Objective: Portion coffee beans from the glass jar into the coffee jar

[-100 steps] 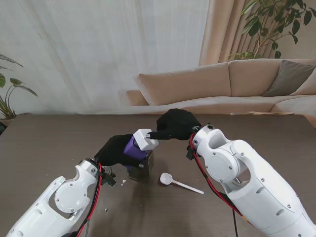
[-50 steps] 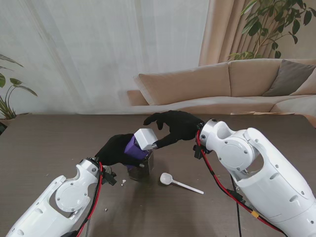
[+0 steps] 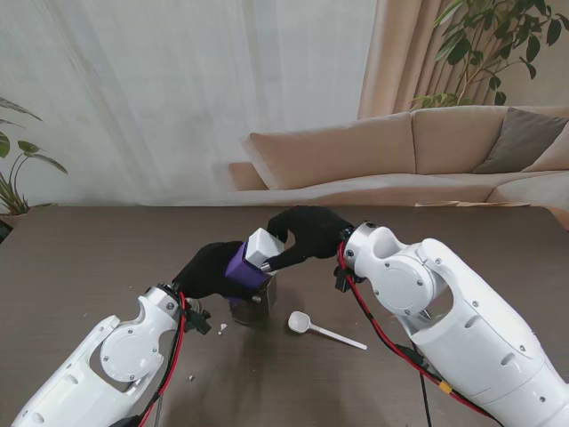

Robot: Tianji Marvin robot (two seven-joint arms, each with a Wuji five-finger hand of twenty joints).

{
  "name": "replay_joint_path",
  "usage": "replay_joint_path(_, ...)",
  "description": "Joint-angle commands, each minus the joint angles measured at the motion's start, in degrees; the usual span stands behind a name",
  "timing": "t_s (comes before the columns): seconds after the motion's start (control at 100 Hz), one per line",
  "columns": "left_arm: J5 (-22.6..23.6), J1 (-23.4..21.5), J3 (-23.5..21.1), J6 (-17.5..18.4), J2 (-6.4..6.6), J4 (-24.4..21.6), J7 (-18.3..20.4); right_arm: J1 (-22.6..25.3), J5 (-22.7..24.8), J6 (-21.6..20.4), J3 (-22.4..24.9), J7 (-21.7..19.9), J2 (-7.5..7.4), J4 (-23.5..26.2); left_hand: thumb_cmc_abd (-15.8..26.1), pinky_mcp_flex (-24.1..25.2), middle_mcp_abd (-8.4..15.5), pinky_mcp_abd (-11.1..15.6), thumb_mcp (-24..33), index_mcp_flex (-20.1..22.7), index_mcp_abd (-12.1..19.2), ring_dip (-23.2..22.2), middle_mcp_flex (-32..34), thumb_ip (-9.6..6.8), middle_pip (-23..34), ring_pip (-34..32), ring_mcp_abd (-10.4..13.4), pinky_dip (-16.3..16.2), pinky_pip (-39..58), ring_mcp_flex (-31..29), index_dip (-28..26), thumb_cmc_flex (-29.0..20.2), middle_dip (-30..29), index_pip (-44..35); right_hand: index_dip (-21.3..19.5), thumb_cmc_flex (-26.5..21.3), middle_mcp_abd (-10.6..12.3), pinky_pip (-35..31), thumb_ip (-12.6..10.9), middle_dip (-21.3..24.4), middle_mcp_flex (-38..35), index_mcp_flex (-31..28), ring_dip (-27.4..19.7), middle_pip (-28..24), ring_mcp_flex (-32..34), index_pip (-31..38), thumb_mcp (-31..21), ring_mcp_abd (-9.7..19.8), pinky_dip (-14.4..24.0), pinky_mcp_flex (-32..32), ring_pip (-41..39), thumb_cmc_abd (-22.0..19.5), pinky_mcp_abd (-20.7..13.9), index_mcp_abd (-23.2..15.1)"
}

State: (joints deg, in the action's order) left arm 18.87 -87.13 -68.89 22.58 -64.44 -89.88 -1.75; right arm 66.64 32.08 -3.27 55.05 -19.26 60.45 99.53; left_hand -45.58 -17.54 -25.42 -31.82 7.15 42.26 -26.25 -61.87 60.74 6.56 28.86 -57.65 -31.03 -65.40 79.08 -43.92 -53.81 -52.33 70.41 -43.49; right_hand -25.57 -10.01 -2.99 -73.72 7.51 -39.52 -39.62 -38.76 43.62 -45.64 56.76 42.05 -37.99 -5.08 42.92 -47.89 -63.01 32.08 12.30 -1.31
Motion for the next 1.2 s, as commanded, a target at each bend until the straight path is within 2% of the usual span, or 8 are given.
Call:
replay_joint_path(0.0,-0.17,-0.02,-0.10,-0.02,-0.26,-0.21,0.75,0.46,0.36,-0.02,-0.48,-0.72,0.35,0.10,32.98,2.39,1.89,3.80,22.20,3.58,6.36,-1.62,4.44,-2.08,6.24,-8.60,-2.56,-0.45,-0.45,-3.58,-3.58,-21.64,1.95,-9.32,-3.04,0.74,-0.40,-2.31,0.54,-0.03,-1.55,-4.20,-0.18,-0.84,2.65,5.03,-0.68,0.55,0.23,17.87,-0.87,1.80,-0.18,-5.56)
replay_joint_path(0.25,0.03,-0.34,-0.29,-0.18,-0.26,-0.57,0.58,0.58,0.51,-0.46,-0.62,-0.19,0.43,-0.08,32.91,2.34,1.97,3.80,22.20,3.60,6.30,-1.61,4.47,-2.09,6.26,-8.61,-2.62,-0.44,-0.42,-3.63,-3.52,-21.63,1.95,-9.28,-4.30,0.26,-0.22,-2.37,0.33,-0.09,-1.15,-1.47,-0.33,-0.14,2.83,2.24,-0.66,0.79,-0.17,17.78,-0.67,2.23,-0.19,-5.13)
replay_joint_path(0.47,0.08,-0.55,-0.35,-0.44,-0.26,-0.82,0.58,1.35,0.18,0.60,0.37,-0.62,0.35,0.89,32.93,2.30,1.95,3.78,22.18,3.61,6.31,-1.61,4.42,-2.08,6.24,-8.62,-2.54,-0.45,-0.39,-3.62,-3.49,-21.64,1.94,-9.29,0.41,4.34,0.82,-0.81,-0.18,0.27,6.50,19.36,0.08,0.56,-2.85,-10.06,-2.05,-0.89,0.14,21.65,0.48,0.85,0.53,3.41)
replay_joint_path(0.58,0.00,-0.56,-0.28,-0.58,-0.26,-0.89,0.62,2.20,0.07,1.24,1.00,0.29,0.55,1.52,32.89,2.38,1.96,3.80,22.21,3.56,6.28,-1.60,4.42,-2.09,6.23,-8.60,-2.62,-0.44,-0.43,-3.60,-3.49,-21.64,1.94,-9.26,8.10,6.28,0.55,0.81,-0.36,2.46,9.57,28.15,0.01,0.28,-5.01,-10.23,-3.33,-1.71,1.28,22.76,2.13,0.21,1.11,6.03)
replay_joint_path(0.71,-0.14,-0.38,-0.19,-0.44,-0.25,-0.81,0.76,3.63,-1.38,0.94,1.47,4.05,1.35,1.61,32.93,2.37,1.92,3.75,22.25,3.59,6.24,-1.61,4.41,-2.11,6.24,-8.60,-2.62,-0.45,-0.42,-3.61,-3.50,-21.64,1.95,-9.26,8.58,5.65,-2.03,6.53,-0.52,7.47,16.99,33.38,-6.65,5.59,-11.97,-8.55,-3.13,-6.22,-0.01,25.10,16.87,0.29,5.26,-1.47)
replay_joint_path(0.86,-0.50,0.02,0.14,-0.29,-0.24,-0.59,1.02,4.20,-6.99,0.29,1.17,4.77,1.89,1.53,32.89,2.34,1.88,3.70,22.28,3.54,6.14,-1.63,4.41,-2.11,6.26,-8.61,-2.69,-0.47,-0.40,-3.61,-3.47,-21.64,1.97,-9.19,0.44,2.58,-5.50,14.53,-1.10,15.57,22.66,26.33,-18.75,10.94,-18.24,-10.21,-2.93,-11.04,-3.34,25.90,38.86,2.13,8.82,-10.01)
replay_joint_path(1.07,-1.08,0.73,1.07,0.02,-0.35,-0.27,0.99,4.12,-8.95,0.10,-0.94,5.85,2.38,0.65,32.95,2.31,1.98,3.71,22.22,3.57,6.25,-1.64,4.43,-2.09,6.28,-8.64,-2.63,-0.47,-0.42,-3.63,-3.53,-21.64,1.97,-9.25,-7.94,-0.86,-7.06,16.39,-2.58,17.74,20.56,17.13,-21.62,10.93,-16.78,-4.27,-3.22,-12.26,-4.52,23.08,44.11,3.76,10.84,-12.55)
replay_joint_path(1.19,-1.37,0.92,1.32,0.31,-0.43,-0.14,0.84,4.17,-9.89,0.17,-1.91,7.18,2.83,-0.21,32.93,2.30,1.90,3.70,22.21,3.62,6.26,-1.63,4.45,-2.08,6.28,-8.66,-2.64,-0.48,-0.40,-3.69,-3.54,-21.64,1.97,-9.26,-9.20,-3.26,-6.98,16.33,-3.03,17.79,19.28,15.00,-21.73,10.43,-15.87,-2.36,-3.54,-12.55,-4.64,22.32,44.08,4.63,11.00,-12.11)
